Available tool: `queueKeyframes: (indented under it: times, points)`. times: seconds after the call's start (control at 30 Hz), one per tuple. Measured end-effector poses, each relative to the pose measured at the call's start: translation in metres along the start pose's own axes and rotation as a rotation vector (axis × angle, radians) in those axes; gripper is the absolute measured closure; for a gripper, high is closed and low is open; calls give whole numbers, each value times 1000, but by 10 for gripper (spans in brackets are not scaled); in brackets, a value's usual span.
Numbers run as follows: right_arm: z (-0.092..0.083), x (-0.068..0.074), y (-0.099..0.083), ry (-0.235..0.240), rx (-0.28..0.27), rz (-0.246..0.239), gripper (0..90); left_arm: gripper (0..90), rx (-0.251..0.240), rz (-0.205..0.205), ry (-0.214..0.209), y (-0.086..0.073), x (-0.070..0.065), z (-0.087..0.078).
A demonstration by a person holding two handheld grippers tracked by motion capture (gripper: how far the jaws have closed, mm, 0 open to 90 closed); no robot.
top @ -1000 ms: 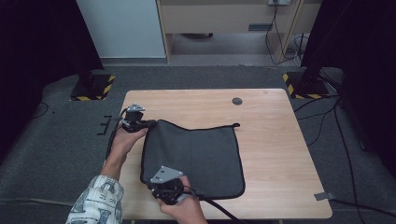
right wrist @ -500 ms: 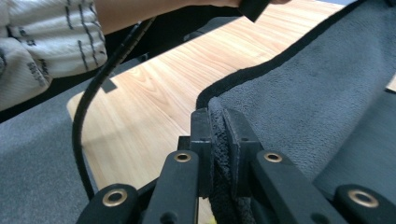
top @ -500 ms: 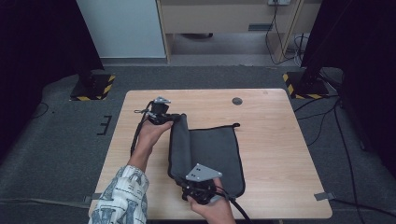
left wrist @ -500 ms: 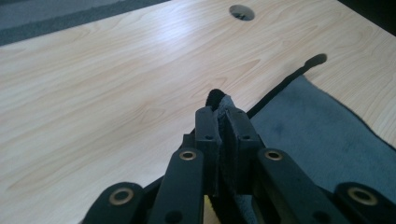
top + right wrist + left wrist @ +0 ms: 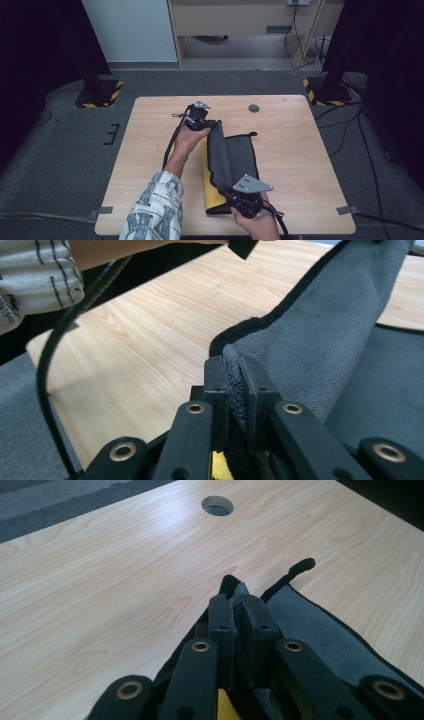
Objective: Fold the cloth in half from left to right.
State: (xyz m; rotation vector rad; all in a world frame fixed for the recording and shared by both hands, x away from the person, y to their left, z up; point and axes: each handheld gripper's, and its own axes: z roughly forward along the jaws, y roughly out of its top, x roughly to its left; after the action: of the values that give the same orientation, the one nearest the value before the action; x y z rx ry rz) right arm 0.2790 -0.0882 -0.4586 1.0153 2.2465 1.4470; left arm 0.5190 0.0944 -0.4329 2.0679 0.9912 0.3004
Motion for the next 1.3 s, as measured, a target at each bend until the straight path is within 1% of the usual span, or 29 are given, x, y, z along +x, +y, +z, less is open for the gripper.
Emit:
queueKeyframes:
  times: [0.13, 0.23, 0.3, 0.33, 0.4, 0.47, 0.53, 0.7, 0.8, 0.83, 0.97, 1.03, 1.2, 1.3]
  points:
    - [-9, -9, -7, -26, 4, 15, 832, 841, 10, 12, -5, 4, -11, 14]
    - [-12, -14, -12, -32, 8, 30, 830, 841, 22, 16, -8, 4, -17, 24]
    - [-13, -15, -16, -32, 15, 28, 829, 841, 25, 9, -15, 3, -20, 29]
    - [-13, -16, -18, -31, 19, 30, 828, 840, 31, 18, -15, 2, -21, 31]
    - [-13, -16, -22, -37, 27, 29, 828, 840, 32, 18, -18, 2, -23, 35]
    - [-14, -18, -25, -45, 37, 16, 828, 840, 37, 18, -20, 1, -25, 38]
    - [-15, -19, -27, -53, 41, 12, 828, 840, 37, 17, -21, 1, -27, 40]
    - [-19, -25, -30, -65, 45, 21, 826, 839, 34, 23, -21, 3, -32, 45]
    - [-20, -26, -33, -72, 56, 19, 825, 838, 51, 24, -24, 2, -36, 51]
    - [-19, -26, -35, -72, 68, 10, 825, 838, 56, 23, -25, 1, -37, 54]
    - [-17, -27, -44, -86, 85, 7, 823, 838, 65, 23, -32, -1, -41, 63]
    - [-18, -29, -47, -91, 91, 18, 822, 837, 74, 33, -31, -1, -44, 66]
    - [-21, -37, -52, -117, 100, 43, 819, 834, 80, 25, -24, -1, -44, 73]
    - [-22, -41, -54, -129, 110, 53, 815, 830, 82, 17, -29, -3, -44, 76]
